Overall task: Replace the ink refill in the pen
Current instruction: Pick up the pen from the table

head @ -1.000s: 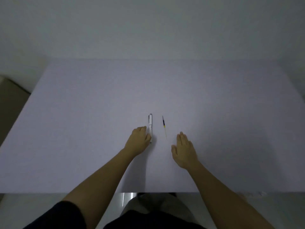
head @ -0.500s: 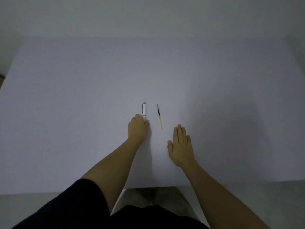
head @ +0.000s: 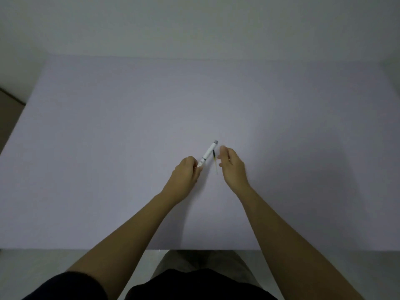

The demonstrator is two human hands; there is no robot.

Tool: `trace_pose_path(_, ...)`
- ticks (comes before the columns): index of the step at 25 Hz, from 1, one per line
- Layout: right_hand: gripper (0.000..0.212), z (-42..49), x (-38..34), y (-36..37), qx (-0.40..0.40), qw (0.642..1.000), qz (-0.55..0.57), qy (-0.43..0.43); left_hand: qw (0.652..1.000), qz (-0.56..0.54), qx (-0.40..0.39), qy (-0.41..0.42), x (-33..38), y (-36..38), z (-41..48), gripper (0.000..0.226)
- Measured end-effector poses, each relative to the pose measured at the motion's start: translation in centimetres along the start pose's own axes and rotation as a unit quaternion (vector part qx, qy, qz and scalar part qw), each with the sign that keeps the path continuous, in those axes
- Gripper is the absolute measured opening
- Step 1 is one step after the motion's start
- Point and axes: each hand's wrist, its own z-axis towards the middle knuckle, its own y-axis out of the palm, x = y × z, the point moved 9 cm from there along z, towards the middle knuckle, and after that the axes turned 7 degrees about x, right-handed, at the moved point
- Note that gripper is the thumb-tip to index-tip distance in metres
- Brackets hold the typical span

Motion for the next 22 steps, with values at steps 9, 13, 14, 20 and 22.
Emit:
trace_pose_path(9,0.024,-0.9,-1.5,4.4,-0.038,0.988,0.137,0.067,0.994,0.077,0.059,0.052,0.3,-1.4,-1.7,0.028)
trace_pose_path(13,0.028,1.3,-2.7,1.7,0.058,0.973,0.206,0.087,0.999,0.000,0.038,-0.011,-2.9,-1.8,-2.8,0.034)
trace_pose_path(14,0.027,2.1,-2.9,0.9,0.054,0.978,0.187,0.071,0.998,-0.021,0.037,-0.036,-4.0,-1.9,-3.5,0.034)
trace_pose_path(20,0.037,0.5,-0.9,4.9,-0.079,0.988,-0.131,0.010,0.982,-0.094,0.096,-0.135,-6.8,-3.5,-3.7,0.030)
trace_pose_path(22,0.037,-0.1,-0.1,6.2,-0.083,0.979,-0.185,-0.007,0.980,-0.099,0.106,-0.138,-7.0,-4.1,-3.4,0.027)
